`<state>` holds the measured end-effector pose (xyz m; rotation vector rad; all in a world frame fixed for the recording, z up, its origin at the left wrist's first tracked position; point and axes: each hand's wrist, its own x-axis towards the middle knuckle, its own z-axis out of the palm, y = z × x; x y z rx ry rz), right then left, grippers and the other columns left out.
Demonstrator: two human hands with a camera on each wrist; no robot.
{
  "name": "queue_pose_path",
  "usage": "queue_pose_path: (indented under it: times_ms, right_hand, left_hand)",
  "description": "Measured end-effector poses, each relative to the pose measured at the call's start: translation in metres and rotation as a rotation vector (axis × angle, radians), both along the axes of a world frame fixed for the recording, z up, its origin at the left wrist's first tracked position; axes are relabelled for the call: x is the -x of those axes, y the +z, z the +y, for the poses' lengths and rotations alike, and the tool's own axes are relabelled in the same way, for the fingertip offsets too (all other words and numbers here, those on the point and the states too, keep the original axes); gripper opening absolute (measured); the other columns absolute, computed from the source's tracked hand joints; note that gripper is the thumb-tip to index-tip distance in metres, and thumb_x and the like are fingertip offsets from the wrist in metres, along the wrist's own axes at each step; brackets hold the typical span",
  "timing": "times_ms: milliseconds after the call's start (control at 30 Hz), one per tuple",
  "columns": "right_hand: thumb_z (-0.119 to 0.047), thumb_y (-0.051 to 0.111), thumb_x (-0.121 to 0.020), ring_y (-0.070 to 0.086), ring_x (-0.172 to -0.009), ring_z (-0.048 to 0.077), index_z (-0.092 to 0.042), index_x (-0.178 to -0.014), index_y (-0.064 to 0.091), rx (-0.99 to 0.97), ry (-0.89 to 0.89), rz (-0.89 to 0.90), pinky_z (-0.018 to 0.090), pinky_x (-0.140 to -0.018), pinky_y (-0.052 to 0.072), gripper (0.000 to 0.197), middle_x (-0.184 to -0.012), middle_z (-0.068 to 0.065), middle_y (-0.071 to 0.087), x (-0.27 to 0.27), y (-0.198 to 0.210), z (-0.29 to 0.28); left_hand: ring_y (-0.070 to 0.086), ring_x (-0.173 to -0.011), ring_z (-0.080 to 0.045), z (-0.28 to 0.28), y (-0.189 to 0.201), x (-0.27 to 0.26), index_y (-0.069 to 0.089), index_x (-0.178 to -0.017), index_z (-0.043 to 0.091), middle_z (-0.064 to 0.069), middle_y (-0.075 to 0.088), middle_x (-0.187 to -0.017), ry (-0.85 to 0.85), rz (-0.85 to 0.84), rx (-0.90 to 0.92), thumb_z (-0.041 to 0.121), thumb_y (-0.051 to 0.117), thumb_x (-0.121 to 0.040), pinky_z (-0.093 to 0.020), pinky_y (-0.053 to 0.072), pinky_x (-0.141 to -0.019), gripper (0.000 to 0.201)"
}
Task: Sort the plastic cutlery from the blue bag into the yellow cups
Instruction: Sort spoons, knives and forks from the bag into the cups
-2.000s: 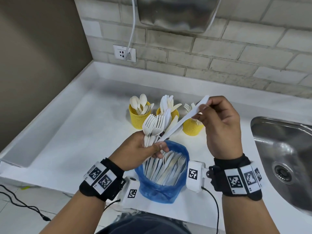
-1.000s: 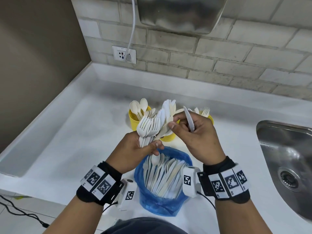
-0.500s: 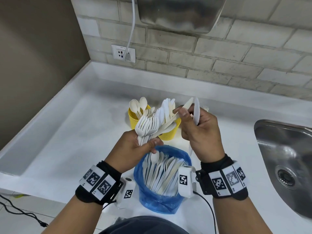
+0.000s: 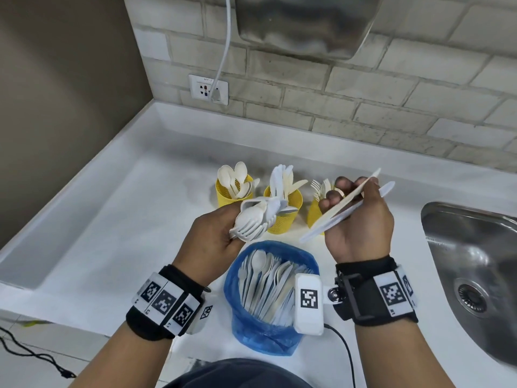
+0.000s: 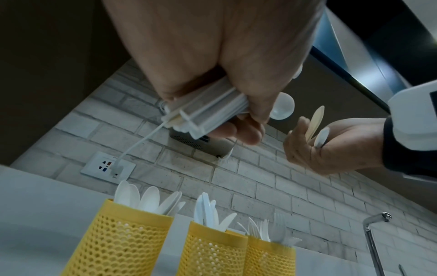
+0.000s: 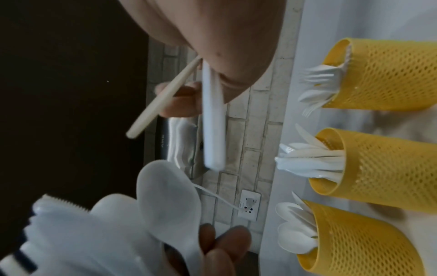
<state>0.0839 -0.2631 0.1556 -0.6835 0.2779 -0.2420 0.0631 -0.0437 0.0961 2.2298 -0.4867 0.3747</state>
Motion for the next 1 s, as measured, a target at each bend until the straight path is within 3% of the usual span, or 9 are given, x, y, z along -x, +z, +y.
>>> queue_pose_path:
  times_ms: [100,233,333,467,533,600,833,933,1000]
  right_hand:
    - [-0.031,0.036,-0.111,0.034,-0.037,0.018,-0.019,-0.086,0.047,0.154,-0.014,-0.061,0.021,-0.043,0.036,0.03,-0.062,0.006,0.048,0.006,0.005,0.007]
    - [-0.041,0.041,-0.108,0.021,-0.042,0.012,-0.021,-0.088,0.053,0.422,0.089,-0.183,0.017,-0.043,0.021,0.031,-0.06,0.001,0.028,0.016,0.009,0.016]
    - [-0.026,0.056,-0.099,0.026,-0.041,0.01,-0.015,-0.087,0.061,0.686,0.191,-0.237,0.017,-0.044,0.026,0.016,-0.052,-0.007,0.033,0.021,0.01,0.019]
    - [-0.011,0.071,-0.093,0.035,-0.047,0.015,-0.011,-0.095,0.073,0.992,0.257,-0.327,0.018,-0.051,0.038,0.003,-0.057,0.024,0.037,0.026,0.015,0.026]
    - [-0.007,0.074,-0.092,0.033,-0.052,0.032,-0.012,-0.096,0.075,1.056,0.28,-0.335,0.021,-0.057,0.041,0.007,-0.059,0.024,0.031,0.027,0.016,0.029]
    - [-0.008,0.075,-0.091,0.035,-0.056,0.037,-0.016,-0.094,0.076,1.091,0.275,-0.332,0.021,-0.061,0.044,0.009,-0.058,0.022,0.032,0.027,0.015,0.031]
    - [-0.006,0.072,-0.093,0.049,-0.057,0.036,-0.017,-0.092,0.075,1.073,0.241,-0.366,0.02,-0.064,0.048,0.011,-0.063,0.026,0.054,0.025,0.013,0.033]
    - [-0.004,0.068,-0.095,0.054,-0.053,0.004,-0.012,-0.093,0.07,1.008,0.184,-0.347,0.014,-0.058,0.044,0.008,-0.064,-0.008,0.064,0.021,0.01,0.032]
    - [-0.011,0.066,-0.095,0.052,-0.053,-0.001,-0.013,-0.094,0.069,0.952,0.17,-0.337,0.013,-0.057,0.041,0.003,-0.065,-0.015,0.06,0.017,0.007,0.03]
  left_hand:
    - [0.063,-0.086,-0.006,0.001,0.001,0.0,0.063,-0.111,0.033,0.031,0.06,-0.093,0.002,0.013,0.024,0.01,0.075,-0.089,-0.002,0.044,-0.074,0.034]
    - [0.066,-0.079,0.005,0.001,0.004,0.0,0.067,-0.099,0.036,0.037,0.065,-0.08,0.005,0.105,0.12,0.013,0.076,-0.091,-0.004,0.044,-0.073,0.026]
    - [0.07,-0.077,0.001,-0.002,0.012,0.005,0.076,-0.098,0.023,0.029,0.072,-0.081,-0.063,0.265,0.249,0.02,0.071,-0.094,-0.005,0.045,-0.073,0.007]
    - [0.073,-0.08,-0.009,0.0,0.01,0.005,0.077,-0.093,0.032,0.01,0.077,-0.085,-0.082,0.367,0.271,0.036,0.067,-0.096,-0.026,0.055,-0.082,0.011]
    - [0.073,-0.081,-0.012,0.001,0.007,0.004,0.076,-0.096,0.03,0.005,0.078,-0.087,-0.081,0.398,0.268,0.041,0.066,-0.095,-0.041,0.058,-0.085,0.015]
    - [0.074,-0.082,-0.012,0.001,0.006,0.003,0.075,-0.1,0.031,0.005,0.078,-0.088,-0.084,0.404,0.261,0.044,0.065,-0.094,-0.046,0.058,-0.085,0.018]
    - [0.073,-0.083,-0.01,0.003,0.003,0.002,0.076,-0.1,0.031,0.007,0.078,-0.088,-0.072,0.442,0.246,0.045,0.065,-0.093,-0.042,0.059,-0.086,0.019]
    - [0.073,-0.08,-0.01,0.005,0.003,0.002,0.078,-0.095,0.032,0.008,0.077,-0.085,-0.072,0.445,0.255,0.041,0.065,-0.094,-0.031,0.056,-0.083,0.015]
    - [0.073,-0.078,-0.008,0.006,0.004,0.003,0.078,-0.093,0.032,0.011,0.076,-0.083,-0.076,0.443,0.261,0.041,0.065,-0.094,-0.02,0.053,-0.078,0.015]
